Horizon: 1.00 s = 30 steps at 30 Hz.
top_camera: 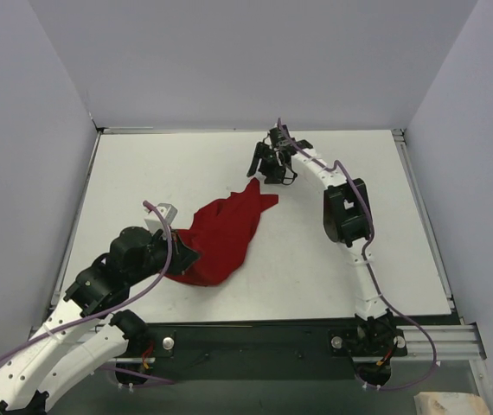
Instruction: Pin the brooch onto the clothing
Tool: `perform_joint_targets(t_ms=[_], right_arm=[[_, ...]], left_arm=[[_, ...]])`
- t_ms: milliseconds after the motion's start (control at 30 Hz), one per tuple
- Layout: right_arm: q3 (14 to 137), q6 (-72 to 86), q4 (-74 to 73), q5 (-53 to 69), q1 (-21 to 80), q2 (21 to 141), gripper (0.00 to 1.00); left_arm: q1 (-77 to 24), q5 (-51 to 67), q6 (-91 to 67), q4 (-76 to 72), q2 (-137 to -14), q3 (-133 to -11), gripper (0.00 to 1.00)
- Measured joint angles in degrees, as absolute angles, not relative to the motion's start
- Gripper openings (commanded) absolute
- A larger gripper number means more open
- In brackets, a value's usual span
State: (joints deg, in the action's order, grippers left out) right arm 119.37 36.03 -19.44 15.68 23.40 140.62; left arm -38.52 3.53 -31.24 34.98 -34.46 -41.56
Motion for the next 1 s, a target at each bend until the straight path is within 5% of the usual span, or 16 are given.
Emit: perform_joint_targets(t_ms=[133, 367, 533, 633, 1000], right_arm=[[120.84, 37.06, -19.77, 15.92, 24.14, 141.47, 0.49], [120.53, 39.33, -20.82, 16.08, 25.10, 141.99, 0.40], [120.16, 39.31, -21.17, 15.40, 25.98, 141.99, 0.11], [119.85, 39.09, -21.80, 14.52, 26.35, 141.99, 0.02], [119.33, 34.92, -24.99, 13.32, 22.48, 130.26, 0.00]], left_arm=[[-38.52, 3.60, -31.59, 34.44, -34.39, -41.08, 0.00], [-38.52, 3.62, -32.40, 33.63, -34.30, -40.73, 0.00], [-38.52, 3.57, -32.40, 33.34, -34.35, -40.73, 0.00], [-38.52, 3.44, -32.34, 33.34, -34.35, -40.73, 0.00], [-38.52, -0.93, -24.71, 33.15, -42.74, -51.00, 0.00]])
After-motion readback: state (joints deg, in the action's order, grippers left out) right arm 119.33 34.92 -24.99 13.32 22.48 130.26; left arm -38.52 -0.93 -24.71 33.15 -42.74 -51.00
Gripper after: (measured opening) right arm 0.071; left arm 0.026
